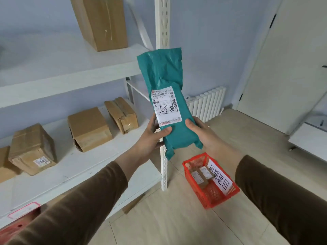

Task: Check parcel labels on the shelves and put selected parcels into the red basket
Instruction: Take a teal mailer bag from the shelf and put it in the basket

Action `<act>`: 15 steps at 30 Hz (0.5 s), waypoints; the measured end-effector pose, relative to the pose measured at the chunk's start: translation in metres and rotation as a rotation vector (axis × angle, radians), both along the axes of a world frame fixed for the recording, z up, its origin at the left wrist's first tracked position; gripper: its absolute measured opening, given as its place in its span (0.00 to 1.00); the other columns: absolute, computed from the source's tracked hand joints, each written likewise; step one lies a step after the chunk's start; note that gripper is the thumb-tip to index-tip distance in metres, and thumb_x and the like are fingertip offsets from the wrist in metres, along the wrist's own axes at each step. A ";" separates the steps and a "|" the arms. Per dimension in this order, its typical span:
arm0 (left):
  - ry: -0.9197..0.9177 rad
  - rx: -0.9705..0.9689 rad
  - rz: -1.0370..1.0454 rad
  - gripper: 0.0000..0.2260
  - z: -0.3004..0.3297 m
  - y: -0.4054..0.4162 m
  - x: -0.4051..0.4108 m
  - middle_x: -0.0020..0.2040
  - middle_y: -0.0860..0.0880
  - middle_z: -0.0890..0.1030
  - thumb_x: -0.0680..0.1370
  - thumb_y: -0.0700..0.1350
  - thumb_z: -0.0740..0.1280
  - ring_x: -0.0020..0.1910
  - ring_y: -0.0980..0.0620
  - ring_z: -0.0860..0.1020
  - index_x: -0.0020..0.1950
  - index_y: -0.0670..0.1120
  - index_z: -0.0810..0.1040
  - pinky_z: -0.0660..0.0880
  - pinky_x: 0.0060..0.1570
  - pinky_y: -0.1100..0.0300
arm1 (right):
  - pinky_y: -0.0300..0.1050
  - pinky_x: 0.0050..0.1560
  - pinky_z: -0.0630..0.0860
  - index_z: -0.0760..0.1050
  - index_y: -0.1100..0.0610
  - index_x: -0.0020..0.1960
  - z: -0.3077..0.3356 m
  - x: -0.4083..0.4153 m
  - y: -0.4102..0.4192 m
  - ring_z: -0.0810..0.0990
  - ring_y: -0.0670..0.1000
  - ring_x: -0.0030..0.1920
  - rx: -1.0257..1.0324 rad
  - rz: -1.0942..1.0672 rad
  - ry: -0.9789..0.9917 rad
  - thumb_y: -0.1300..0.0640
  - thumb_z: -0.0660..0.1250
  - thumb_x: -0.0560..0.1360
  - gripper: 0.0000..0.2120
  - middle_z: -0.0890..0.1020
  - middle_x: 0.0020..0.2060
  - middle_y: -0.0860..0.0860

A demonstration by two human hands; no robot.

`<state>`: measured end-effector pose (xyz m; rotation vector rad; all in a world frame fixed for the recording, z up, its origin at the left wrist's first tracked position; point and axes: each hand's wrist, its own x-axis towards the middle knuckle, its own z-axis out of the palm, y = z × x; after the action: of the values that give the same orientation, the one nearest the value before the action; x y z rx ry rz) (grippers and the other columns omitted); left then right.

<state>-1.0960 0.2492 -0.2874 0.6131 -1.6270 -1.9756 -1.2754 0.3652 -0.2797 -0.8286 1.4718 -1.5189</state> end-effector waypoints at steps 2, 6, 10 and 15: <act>-0.035 0.029 -0.054 0.34 -0.016 0.000 -0.021 0.73 0.53 0.76 0.78 0.46 0.76 0.68 0.48 0.80 0.79 0.65 0.64 0.78 0.66 0.40 | 0.58 0.67 0.77 0.75 0.47 0.70 -0.019 -0.018 0.007 0.83 0.55 0.63 0.030 -0.032 -0.033 0.42 0.72 0.76 0.24 0.84 0.62 0.50; -0.071 0.108 -0.153 0.37 -0.049 0.005 -0.065 0.73 0.53 0.77 0.77 0.43 0.76 0.67 0.49 0.81 0.80 0.63 0.63 0.81 0.62 0.45 | 0.62 0.68 0.76 0.74 0.50 0.70 -0.055 -0.048 0.024 0.83 0.56 0.63 0.065 -0.115 -0.049 0.38 0.76 0.70 0.32 0.84 0.63 0.52; -0.083 0.187 -0.177 0.36 -0.085 0.018 -0.111 0.71 0.52 0.78 0.74 0.42 0.78 0.70 0.45 0.79 0.77 0.62 0.68 0.80 0.62 0.39 | 0.62 0.66 0.77 0.73 0.52 0.71 -0.091 -0.084 0.046 0.83 0.58 0.62 0.107 -0.191 -0.076 0.35 0.79 0.64 0.42 0.83 0.64 0.53; -0.123 0.271 -0.134 0.29 -0.124 0.047 -0.181 0.69 0.49 0.79 0.77 0.36 0.75 0.66 0.47 0.80 0.70 0.59 0.71 0.83 0.55 0.41 | 0.63 0.66 0.78 0.72 0.52 0.72 -0.136 -0.152 0.074 0.84 0.58 0.61 0.164 -0.227 -0.151 0.42 0.75 0.72 0.32 0.84 0.63 0.53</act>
<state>-1.2773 0.2959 -0.4112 0.7570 -1.5161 -2.3211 -1.4271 0.4395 -0.4156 -0.4518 1.5939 -1.5626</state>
